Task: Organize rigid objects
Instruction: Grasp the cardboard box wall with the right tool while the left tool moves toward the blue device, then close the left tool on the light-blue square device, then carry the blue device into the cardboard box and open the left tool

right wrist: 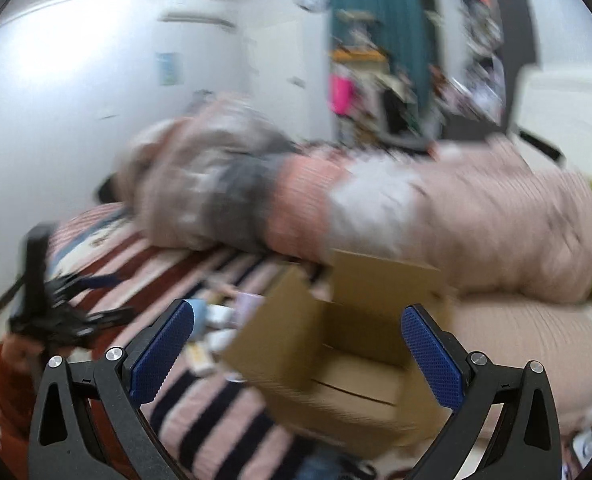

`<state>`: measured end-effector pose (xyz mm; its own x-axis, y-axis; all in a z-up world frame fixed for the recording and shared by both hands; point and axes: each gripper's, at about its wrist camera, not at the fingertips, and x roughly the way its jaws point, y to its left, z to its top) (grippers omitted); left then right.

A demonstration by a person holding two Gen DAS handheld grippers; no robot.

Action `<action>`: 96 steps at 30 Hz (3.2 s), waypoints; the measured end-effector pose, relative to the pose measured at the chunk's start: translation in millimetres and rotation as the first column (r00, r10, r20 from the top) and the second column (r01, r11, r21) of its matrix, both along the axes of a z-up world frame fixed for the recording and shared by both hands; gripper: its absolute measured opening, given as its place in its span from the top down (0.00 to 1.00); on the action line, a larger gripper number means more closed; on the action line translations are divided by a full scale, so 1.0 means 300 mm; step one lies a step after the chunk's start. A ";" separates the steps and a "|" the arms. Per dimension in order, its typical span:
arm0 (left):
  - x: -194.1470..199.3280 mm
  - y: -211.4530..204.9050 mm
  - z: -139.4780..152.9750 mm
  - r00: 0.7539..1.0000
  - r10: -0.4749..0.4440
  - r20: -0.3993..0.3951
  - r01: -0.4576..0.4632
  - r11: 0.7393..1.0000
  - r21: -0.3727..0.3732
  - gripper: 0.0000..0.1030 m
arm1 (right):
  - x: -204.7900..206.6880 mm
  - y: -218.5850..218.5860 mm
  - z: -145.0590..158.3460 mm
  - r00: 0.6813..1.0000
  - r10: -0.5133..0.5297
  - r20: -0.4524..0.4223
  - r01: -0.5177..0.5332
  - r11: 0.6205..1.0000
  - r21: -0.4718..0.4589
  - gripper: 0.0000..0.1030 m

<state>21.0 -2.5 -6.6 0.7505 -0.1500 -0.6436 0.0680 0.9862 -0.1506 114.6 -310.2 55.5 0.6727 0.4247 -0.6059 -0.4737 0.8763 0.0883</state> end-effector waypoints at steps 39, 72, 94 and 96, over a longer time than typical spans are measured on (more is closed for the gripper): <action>0.322 0.172 -0.431 0.946 0.056 -0.320 -0.154 0.944 -0.292 0.01 | 0.304 -0.154 -0.272 0.929 -0.193 -0.317 0.157 0.978 -0.134 0.91; 0.238 0.179 -0.430 0.960 0.068 -0.273 -0.110 0.984 -0.139 0.20 | 0.298 -0.141 -0.274 0.930 -0.186 -0.316 0.150 0.979 -0.135 0.91; 0.531 -0.413 0.164 0.861 -0.494 -0.120 0.470 0.863 -0.184 0.20 | 0.302 -0.146 -0.276 0.930 -0.169 -0.326 0.132 0.983 -0.130 0.91; 0.577 -0.493 0.111 0.836 -0.514 -0.194 0.480 0.855 -0.197 0.20 | 0.305 -0.143 -0.273 0.929 -0.166 -0.330 0.128 0.983 -0.133 0.91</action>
